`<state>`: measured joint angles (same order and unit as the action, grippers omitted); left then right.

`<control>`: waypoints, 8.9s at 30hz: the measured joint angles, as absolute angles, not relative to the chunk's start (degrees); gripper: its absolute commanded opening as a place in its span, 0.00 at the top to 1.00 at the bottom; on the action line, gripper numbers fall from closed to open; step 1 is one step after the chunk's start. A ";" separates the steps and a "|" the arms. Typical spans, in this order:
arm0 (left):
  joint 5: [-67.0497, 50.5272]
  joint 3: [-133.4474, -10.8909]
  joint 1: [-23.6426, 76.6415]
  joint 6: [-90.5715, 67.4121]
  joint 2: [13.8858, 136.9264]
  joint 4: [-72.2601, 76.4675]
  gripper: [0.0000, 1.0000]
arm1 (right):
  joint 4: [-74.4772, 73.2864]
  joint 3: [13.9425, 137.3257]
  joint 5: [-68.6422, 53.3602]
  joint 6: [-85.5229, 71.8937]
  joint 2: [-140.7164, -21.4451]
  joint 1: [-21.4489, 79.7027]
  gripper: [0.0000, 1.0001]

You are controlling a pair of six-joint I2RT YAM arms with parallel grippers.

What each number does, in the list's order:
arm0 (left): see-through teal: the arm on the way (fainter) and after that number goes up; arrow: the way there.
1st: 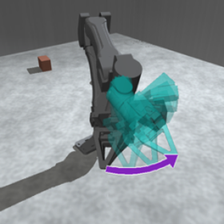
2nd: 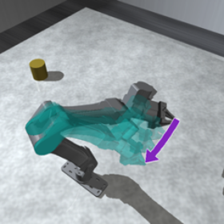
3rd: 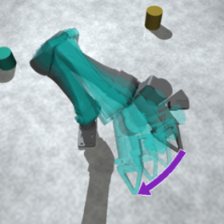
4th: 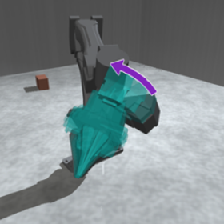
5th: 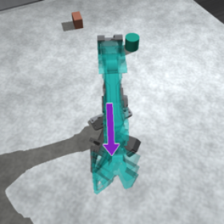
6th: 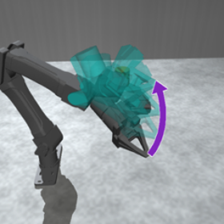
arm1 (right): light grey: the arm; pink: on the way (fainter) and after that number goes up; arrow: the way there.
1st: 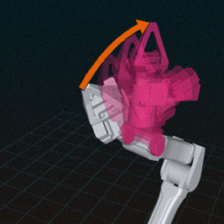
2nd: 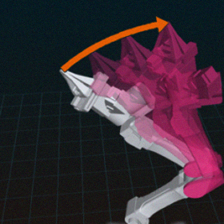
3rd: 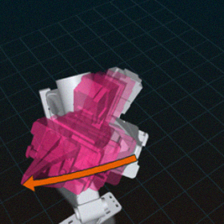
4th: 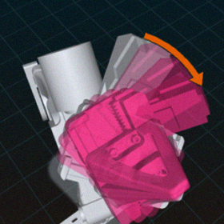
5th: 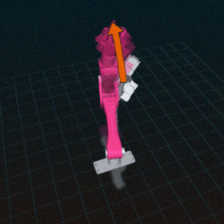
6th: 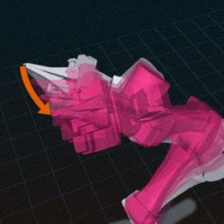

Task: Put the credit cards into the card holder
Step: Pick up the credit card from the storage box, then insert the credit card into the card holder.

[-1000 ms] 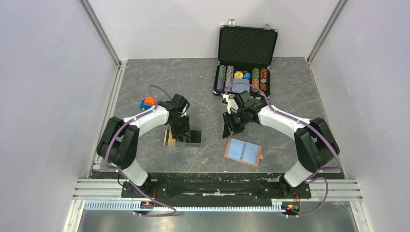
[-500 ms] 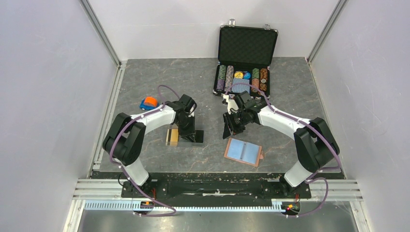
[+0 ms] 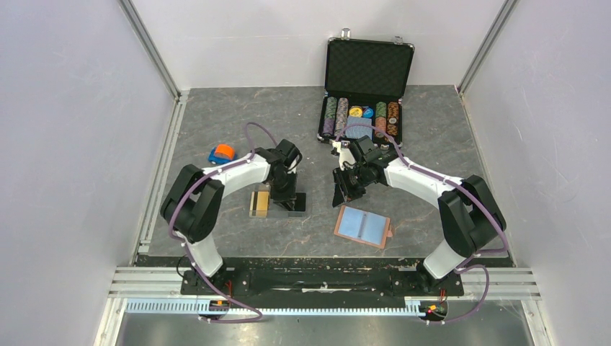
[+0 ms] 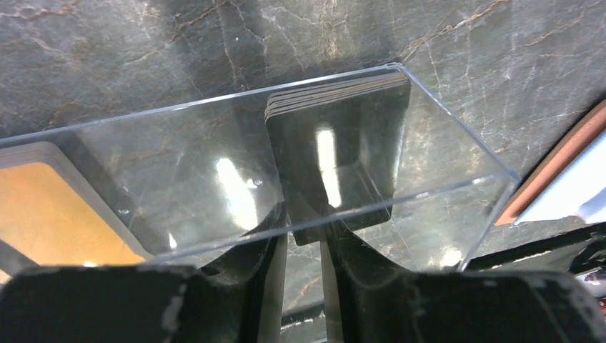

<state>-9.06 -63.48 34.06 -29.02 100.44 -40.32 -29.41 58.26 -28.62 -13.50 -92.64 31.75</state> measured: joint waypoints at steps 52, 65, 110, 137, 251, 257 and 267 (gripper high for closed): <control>-13.67 -67.51 38.72 -31.24 99.63 -36.62 0.98 | -30.55 58.26 -28.08 -13.26 -92.58 31.75 0.77; -10.52 -66.94 38.72 -32.14 94.00 -39.07 0.98 | -30.65 58.26 -25.85 -12.53 -88.82 31.57 0.58; -40.64 -44.25 40.64 -51.86 80.12 18.96 0.98 | 24.93 27.94 -64.10 -43.90 -67.46 14.85 0.68; -32.84 -49.32 42.17 -48.66 86.65 5.72 0.58 | -7.62 34.17 -49.63 -23.16 -68.45 12.03 1.00; -18.31 -69.10 49.32 -36.38 110.08 -31.42 0.84 | -12.49 31.51 -45.47 -22.33 -87.13 11.81 1.00; -18.52 -69.10 49.32 -36.38 110.10 -31.62 0.85 | -12.51 32.14 -46.22 -19.86 -88.53 11.77 1.00; -18.98 -69.60 49.34 -36.38 110.56 -32.67 0.85 | -9.41 31.18 -47.22 -20.58 -88.99 11.94 1.00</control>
